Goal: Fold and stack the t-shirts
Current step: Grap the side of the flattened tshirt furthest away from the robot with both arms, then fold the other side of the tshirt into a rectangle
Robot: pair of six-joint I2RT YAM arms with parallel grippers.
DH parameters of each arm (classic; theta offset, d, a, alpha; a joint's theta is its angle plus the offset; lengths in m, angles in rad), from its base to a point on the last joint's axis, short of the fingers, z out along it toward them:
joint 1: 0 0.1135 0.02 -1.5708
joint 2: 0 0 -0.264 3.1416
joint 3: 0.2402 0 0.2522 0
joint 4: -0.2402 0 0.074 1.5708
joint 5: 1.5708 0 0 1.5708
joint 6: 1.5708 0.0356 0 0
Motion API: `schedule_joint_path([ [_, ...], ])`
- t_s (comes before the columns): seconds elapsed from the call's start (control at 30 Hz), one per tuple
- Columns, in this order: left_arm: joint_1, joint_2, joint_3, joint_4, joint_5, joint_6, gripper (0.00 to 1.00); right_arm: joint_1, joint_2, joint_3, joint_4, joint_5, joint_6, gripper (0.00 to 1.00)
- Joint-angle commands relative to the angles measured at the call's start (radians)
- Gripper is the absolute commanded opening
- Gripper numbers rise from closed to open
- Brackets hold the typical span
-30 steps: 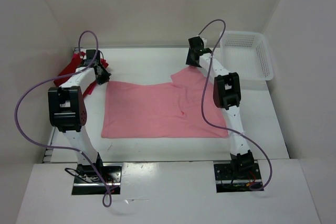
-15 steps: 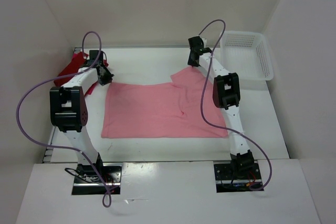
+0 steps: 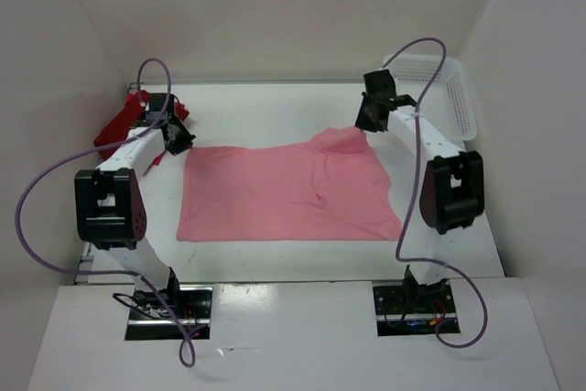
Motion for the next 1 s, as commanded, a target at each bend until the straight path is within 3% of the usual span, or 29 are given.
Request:
schedule_joint_path([
  [0.0,0.015,-0.098,-0.019,0.006,0.012,0.035,0.00,-0.016,-0.152,-0.164,0.039,-0.008,0.012,0.00],
  [0.13,0.024,-0.173,-0.080,-0.015,0.021,0.044,0.00,-0.025,-0.301,-0.349,0.001,-0.008,0.003,0.00],
  [0.27,0.035,-0.246,-0.138,-0.052,0.040,0.044,0.00,-0.025,-0.442,-0.431,-0.094,0.006,-0.006,0.00],
  [0.67,0.124,-0.267,-0.215,-0.084,0.178,0.044,0.00,-0.016,-0.567,-0.430,-0.320,0.103,0.046,0.02],
  [0.97,0.158,-0.305,-0.281,-0.127,0.236,0.062,0.00,-0.016,-0.542,-0.378,-0.481,0.020,0.069,0.02],
])
